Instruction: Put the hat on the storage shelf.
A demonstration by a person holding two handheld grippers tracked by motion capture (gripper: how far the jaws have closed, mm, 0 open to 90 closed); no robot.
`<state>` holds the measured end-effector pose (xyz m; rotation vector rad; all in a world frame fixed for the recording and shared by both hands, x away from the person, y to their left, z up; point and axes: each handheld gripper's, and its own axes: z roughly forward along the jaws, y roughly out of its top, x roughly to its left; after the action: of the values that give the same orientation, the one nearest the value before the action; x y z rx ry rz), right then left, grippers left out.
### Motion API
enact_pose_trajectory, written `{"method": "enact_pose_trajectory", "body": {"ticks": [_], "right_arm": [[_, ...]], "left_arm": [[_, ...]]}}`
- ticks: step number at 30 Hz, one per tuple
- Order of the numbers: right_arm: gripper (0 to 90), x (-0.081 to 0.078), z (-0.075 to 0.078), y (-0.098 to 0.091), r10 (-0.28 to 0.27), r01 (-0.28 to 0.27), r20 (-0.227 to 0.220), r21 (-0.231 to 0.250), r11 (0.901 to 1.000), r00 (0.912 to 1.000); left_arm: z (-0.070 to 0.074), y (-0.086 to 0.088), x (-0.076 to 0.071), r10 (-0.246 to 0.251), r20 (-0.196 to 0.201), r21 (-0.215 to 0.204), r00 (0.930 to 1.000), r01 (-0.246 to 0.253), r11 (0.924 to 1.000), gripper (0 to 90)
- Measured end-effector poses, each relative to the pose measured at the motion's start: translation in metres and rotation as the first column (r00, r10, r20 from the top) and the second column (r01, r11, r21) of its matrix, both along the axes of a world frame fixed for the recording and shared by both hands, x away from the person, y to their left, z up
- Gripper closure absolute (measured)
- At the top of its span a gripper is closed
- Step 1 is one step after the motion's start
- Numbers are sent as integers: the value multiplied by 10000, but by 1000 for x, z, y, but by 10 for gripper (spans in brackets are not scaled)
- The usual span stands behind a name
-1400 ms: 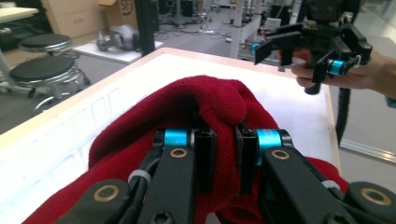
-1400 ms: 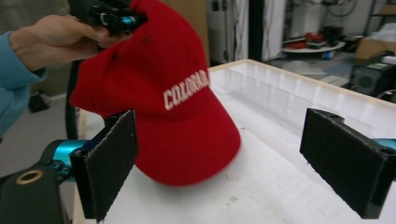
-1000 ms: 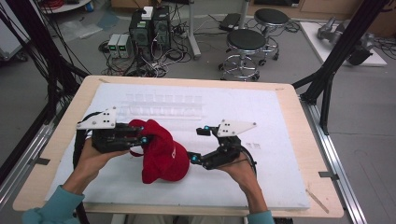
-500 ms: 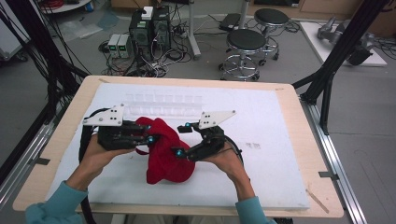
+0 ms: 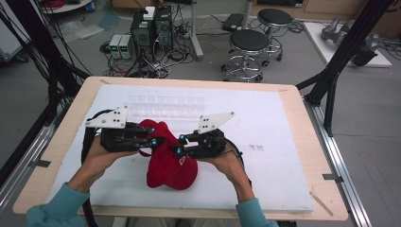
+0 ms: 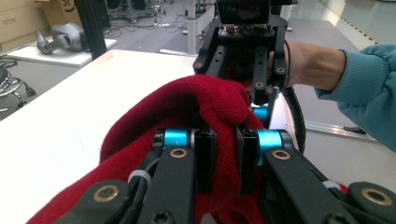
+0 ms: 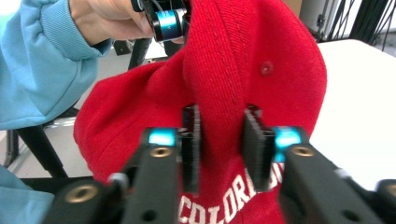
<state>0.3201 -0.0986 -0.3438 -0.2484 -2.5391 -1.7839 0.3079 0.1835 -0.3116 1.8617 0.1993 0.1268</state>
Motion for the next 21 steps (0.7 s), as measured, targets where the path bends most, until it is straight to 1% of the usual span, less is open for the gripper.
{"method": "enact_pose_trajectory", "body": {"ticks": [1,2,3,5,6,7,8,9,10,11,12,13,14,15,17,19,21], "right_arm": [[812,-1,0,0,-101,102,63,-30,9999,9999],[834,-1,1,1,-85,85,71,-24,10000,9999],[849,-2,1,1,-144,144,78,14,9999,9999],[857,-2,1,3,-164,164,-1,82,9998,9999],[860,-2,1,3,-194,194,1,112,9997,9998],[862,-2,1,3,-211,211,18,124,9997,9998],[863,-2,1,4,-221,221,-3,142,9997,9998],[863,-2,1,4,-257,257,-12,157,9995,9997],[864,-2,1,4,-303,303,16,175,9994,9995],[864,-2,1,4,-316,315,31,189,9993,9995],[864,-2,1,4,-403,403,-1,214,9990,9992],[864,-2,1,4,-461,460,20,251,9986,9989],[864,-2,1,4,-471,470,22,296,9985,9989],[864,-2,2,4,-503,502,25,329,9982,9987],[864,-2,2,4,-600,598,46,358,9976,9982],[864,-2,3,3,-676,674,40,381,9970,9977],[864,-1,3,1,-812,811,21,428,9958,9967]], "left_arm": [[0,0,0,37,-32,1,10000,-36,10000,820],[0,1,0,75,-61,-28,10000,-76,10000,818],[0,1,0,75,-61,-28,10000,-76,10000,815],[2,3,-1,292,-213,-114,9993,-295,9995,794],[2,3,-1,429,-237,-130,9988,-432,9990,770],[3,3,-2,613,-294,-142,9977,-617,9980,717],[3,4,-2,765,-256,-156,9967,-770,9969,628],[3,4,-3,1008,-148,-85,9948,-1009,9949,518],[4,4,-5,1383,20,13,9904,-1383,9904,414],[4,4,-6,1658,187,33,9860,-1659,9861,314],[4,4,-6,1973,222,51,9801,-1974,9803,212],[5,5,-6,2273,160,16,9737,-2273,9738,151],[5,7,-5,2492,106,-94,9684,-2491,9684,133],[5,9,-5,2610,-13,-215,9653,-2610,9651,122],[5,14,-4,2706,-122,-416,9626,-2709,9617,122],[5,16,-5,2756,-88,-426,9612,-2757,9603,125],[4,18,-6,2778,-181,-534,9605,-2784,9590,126]]}}
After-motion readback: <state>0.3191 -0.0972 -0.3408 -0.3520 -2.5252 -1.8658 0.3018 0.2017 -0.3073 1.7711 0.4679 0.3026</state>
